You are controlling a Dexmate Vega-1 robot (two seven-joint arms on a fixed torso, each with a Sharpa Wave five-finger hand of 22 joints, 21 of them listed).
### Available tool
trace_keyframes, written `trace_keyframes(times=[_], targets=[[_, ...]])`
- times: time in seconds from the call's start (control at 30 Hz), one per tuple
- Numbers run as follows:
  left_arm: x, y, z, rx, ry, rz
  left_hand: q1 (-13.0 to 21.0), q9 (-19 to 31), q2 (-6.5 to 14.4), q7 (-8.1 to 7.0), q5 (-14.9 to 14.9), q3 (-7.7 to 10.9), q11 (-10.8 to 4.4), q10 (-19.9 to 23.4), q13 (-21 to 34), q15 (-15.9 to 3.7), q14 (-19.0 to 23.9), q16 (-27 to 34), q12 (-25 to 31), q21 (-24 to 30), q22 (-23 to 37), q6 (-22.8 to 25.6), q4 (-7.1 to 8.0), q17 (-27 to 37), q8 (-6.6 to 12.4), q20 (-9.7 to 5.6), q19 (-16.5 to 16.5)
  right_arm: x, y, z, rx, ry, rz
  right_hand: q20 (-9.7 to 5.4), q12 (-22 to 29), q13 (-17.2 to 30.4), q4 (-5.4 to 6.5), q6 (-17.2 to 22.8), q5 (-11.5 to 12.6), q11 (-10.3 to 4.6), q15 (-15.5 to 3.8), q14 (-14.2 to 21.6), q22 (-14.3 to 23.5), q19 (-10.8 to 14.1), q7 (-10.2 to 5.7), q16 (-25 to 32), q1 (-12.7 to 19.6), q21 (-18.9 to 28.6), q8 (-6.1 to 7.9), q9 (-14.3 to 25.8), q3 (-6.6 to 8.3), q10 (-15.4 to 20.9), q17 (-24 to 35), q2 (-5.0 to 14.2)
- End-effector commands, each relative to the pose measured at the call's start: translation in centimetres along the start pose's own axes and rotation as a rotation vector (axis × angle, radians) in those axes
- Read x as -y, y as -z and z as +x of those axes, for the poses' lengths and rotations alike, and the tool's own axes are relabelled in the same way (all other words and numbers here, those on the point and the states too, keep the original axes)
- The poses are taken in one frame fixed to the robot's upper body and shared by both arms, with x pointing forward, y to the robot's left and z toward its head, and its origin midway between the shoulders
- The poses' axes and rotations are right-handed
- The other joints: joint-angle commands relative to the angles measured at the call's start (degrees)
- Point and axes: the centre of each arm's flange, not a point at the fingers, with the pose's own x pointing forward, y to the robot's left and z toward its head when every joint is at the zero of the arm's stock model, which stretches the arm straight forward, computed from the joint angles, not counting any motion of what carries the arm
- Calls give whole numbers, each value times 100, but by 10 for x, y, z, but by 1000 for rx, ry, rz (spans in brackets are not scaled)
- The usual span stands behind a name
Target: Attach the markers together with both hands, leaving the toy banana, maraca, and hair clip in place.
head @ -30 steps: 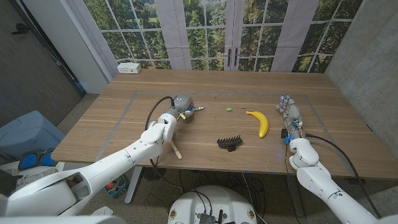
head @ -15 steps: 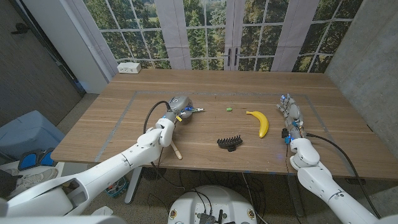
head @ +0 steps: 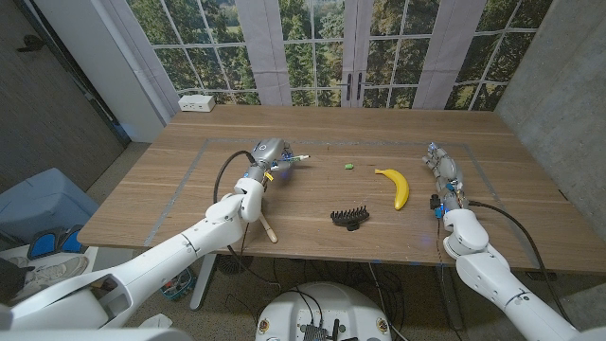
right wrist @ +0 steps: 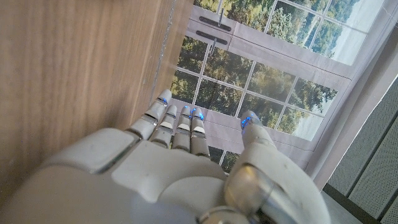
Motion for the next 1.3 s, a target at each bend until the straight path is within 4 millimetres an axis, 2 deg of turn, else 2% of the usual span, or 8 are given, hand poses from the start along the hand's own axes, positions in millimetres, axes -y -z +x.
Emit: trace_keyframes(times=[0.03, 0.1, 0.2, 0.4, 0.63, 1.17, 1.2, 1.3], targets=[[-10, 3, 0, -24, -64, -72, 136, 927, 219, -689, 91, 3, -908, 893, 1415, -710, 54, 39, 182, 46, 19, 603, 30, 53, 39, -27, 33, -1, -6, -1, -7, 6, -74, 63, 38, 2, -68, 66, 66, -1, 24, 53, 23, 33, 2, -33, 107, -34, 27, 17, 38, 46, -9, 21], [-11, 5, 0, -31, -69, -99, 136, 938, 219, -688, 105, 0, -907, 887, 1429, -710, 46, 39, 183, 47, 20, 598, 30, 63, 45, -26, 31, -1, -7, -1, -12, 9, -96, 156, 46, 4, -120, 77, 91, -1, 92, 94, 26, 42, -5, -22, 218, -53, 32, 20, 76, 81, -25, 19], [-13, 8, -1, -47, -85, -130, 136, 958, 219, -679, 131, -7, -908, 873, 1456, -710, 29, 38, 183, 50, 23, 572, 30, 82, 47, -23, 28, -3, -11, -1, -20, 12, -146, 270, 71, 13, -164, 113, 129, 1, 48, 264, 35, 84, -15, 50, 391, -71, 48, 25, 124, 165, -29, 1], [-17, 15, -1, -74, -118, -210, 128, 987, 220, -684, 180, -20, -906, 847, 1508, -709, -25, 22, 182, 57, 28, 547, 34, 112, 55, -20, 22, -9, -20, 0, -33, 4, -268, 445, 141, 52, -165, 258, 180, -19, -64, 567, 58, 192, -44, 214, 623, -71, 103, 36, 164, 360, 26, -29], [-19, 24, -1, -140, -140, -317, 128, 987, 239, -685, 263, -32, -908, 774, 1584, -709, -87, 1, 165, 61, 34, 506, 37, 158, 40, -28, -3, -17, -30, 3, -42, -13, -400, 482, 169, 95, -183, 431, 228, -47, -115, 596, 71, 213, -98, 265, 853, -86, 164, 43, 222, 428, 76, -17], [-23, 38, -3, -186, -145, -509, 129, 950, 270, -679, 399, -48, -908, 686, 1686, -710, -184, -39, 136, 78, 42, 474, 40, 217, 9, -30, -19, -41, -46, 15, -48, -122, -615, 527, 171, 122, -191, 489, 255, -41, -123, 580, 77, 239, -104, 287, 1034, -93, 173, 48, 259, 430, 110, -28], [-24, 39, -3, -189, -146, -519, 129, 956, 271, -676, 411, -50, -908, 677, 1694, -710, -194, -44, 133, 80, 43, 462, 40, 221, 9, -30, -20, -43, -47, 16, -48, -127, -625, 531, 239, 142, -178, 491, 260, -96, -123, 563, 80, 237, -109, 296, 1093, -102, 170, 51, 262, 598, 126, -34], [-26, 41, -3, -193, -148, -542, 127, 953, 275, -668, 434, -55, -908, 661, 1712, -710, -209, -50, 127, 83, 44, 457, 41, 232, 7, -29, -25, -47, -49, 17, -47, -141, -656, 533, 240, 147, -178, 496, 259, -95, -128, 542, 80, 231, -117, 292, 1112, -108, 170, 51, 259, 602, 132, -49]])
